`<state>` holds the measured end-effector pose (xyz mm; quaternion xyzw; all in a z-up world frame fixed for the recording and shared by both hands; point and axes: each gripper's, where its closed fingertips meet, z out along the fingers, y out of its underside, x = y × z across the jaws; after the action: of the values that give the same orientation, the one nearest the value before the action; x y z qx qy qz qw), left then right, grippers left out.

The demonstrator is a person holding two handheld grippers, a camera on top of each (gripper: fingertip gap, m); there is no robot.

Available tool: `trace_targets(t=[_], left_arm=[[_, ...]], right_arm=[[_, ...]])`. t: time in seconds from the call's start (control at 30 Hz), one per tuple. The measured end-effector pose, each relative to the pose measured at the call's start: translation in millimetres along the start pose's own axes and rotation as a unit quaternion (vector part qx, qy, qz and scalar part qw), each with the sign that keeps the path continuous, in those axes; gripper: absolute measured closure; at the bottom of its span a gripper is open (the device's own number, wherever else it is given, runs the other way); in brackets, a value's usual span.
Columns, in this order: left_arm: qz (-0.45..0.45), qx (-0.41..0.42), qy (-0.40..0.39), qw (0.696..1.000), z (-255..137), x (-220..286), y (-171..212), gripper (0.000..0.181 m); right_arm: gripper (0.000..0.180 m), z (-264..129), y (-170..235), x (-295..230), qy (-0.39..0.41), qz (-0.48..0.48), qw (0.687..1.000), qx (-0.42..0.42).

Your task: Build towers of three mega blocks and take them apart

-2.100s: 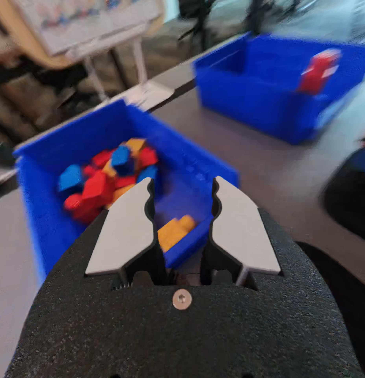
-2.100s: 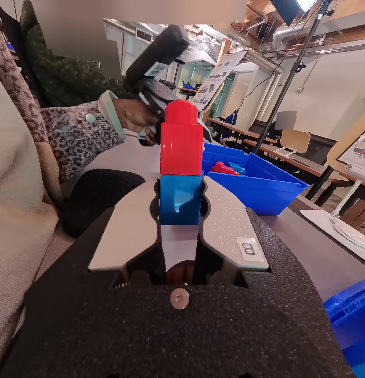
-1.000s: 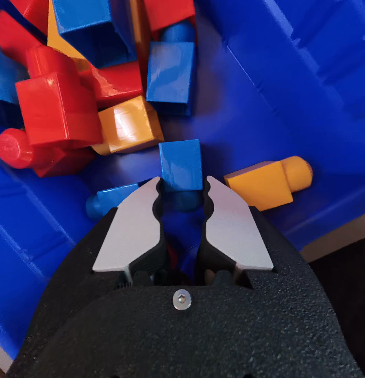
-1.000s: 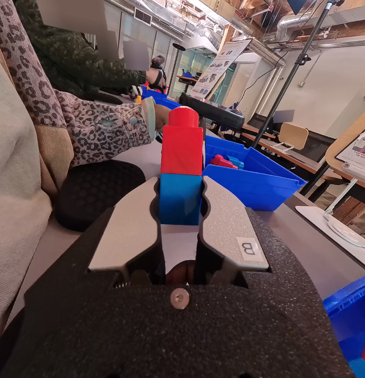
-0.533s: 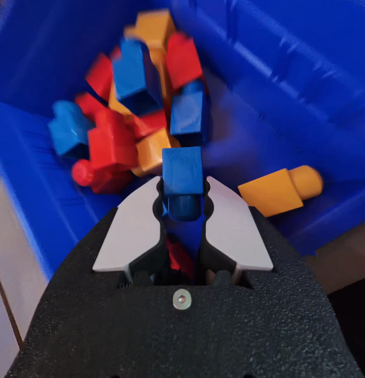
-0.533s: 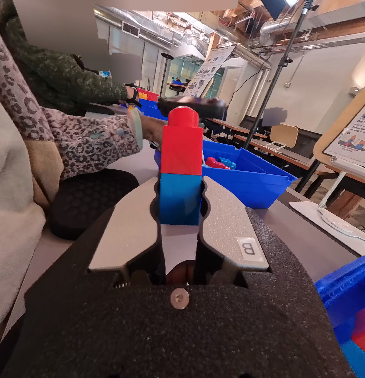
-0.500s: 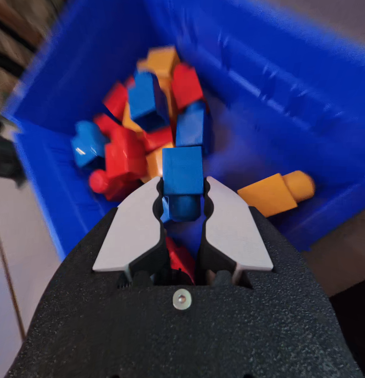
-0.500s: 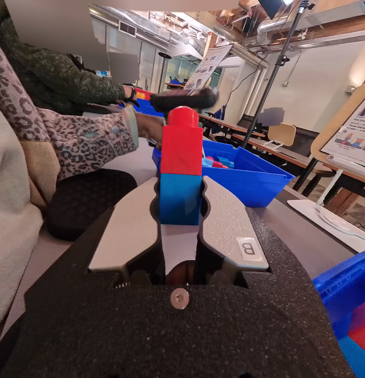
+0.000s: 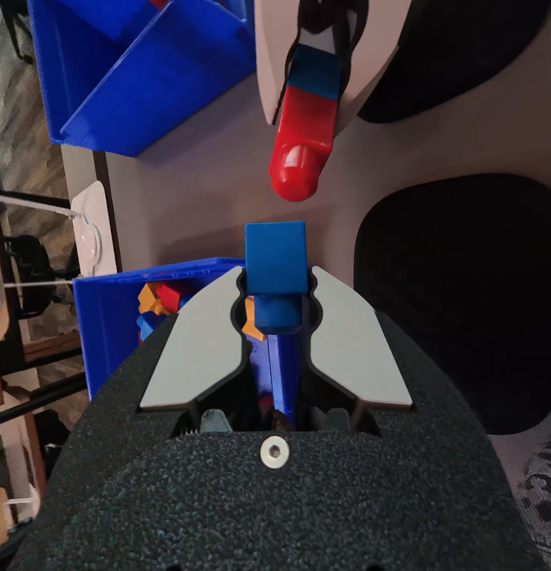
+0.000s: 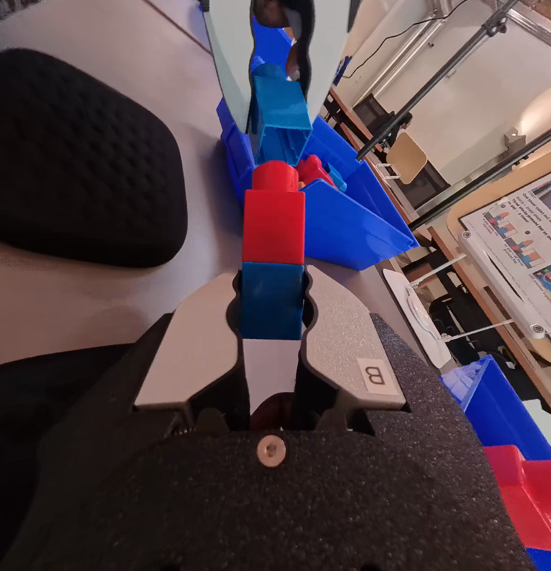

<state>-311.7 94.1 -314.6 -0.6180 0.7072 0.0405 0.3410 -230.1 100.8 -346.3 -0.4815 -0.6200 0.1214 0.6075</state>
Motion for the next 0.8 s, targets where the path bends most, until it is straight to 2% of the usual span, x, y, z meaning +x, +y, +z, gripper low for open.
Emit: trace_targets(t=[0.03,0.27,0.43,0.8], left_arm=[[0.015,-0.002,0.003,1.000,3,2,-4,0.145],[0.080,0.025,0.020,0.996,14,11,-30,0.145],[0.105,-0.004,0.034,0.994,21,17,-30,0.145],[0.109,0.063,0.055,0.990,19,25,-47,0.145]], right_arm=[[0.144,1,1,-1,-0.003,-0.003,1.000,-0.005],[0.144,-3,-3,-4,-0.025,0.033,0.999,0.015],[0.144,-2,1,-10,-0.046,0.031,0.998,0.000],[0.145,-6,-4,-13,-0.059,0.037,0.997,0.022]])
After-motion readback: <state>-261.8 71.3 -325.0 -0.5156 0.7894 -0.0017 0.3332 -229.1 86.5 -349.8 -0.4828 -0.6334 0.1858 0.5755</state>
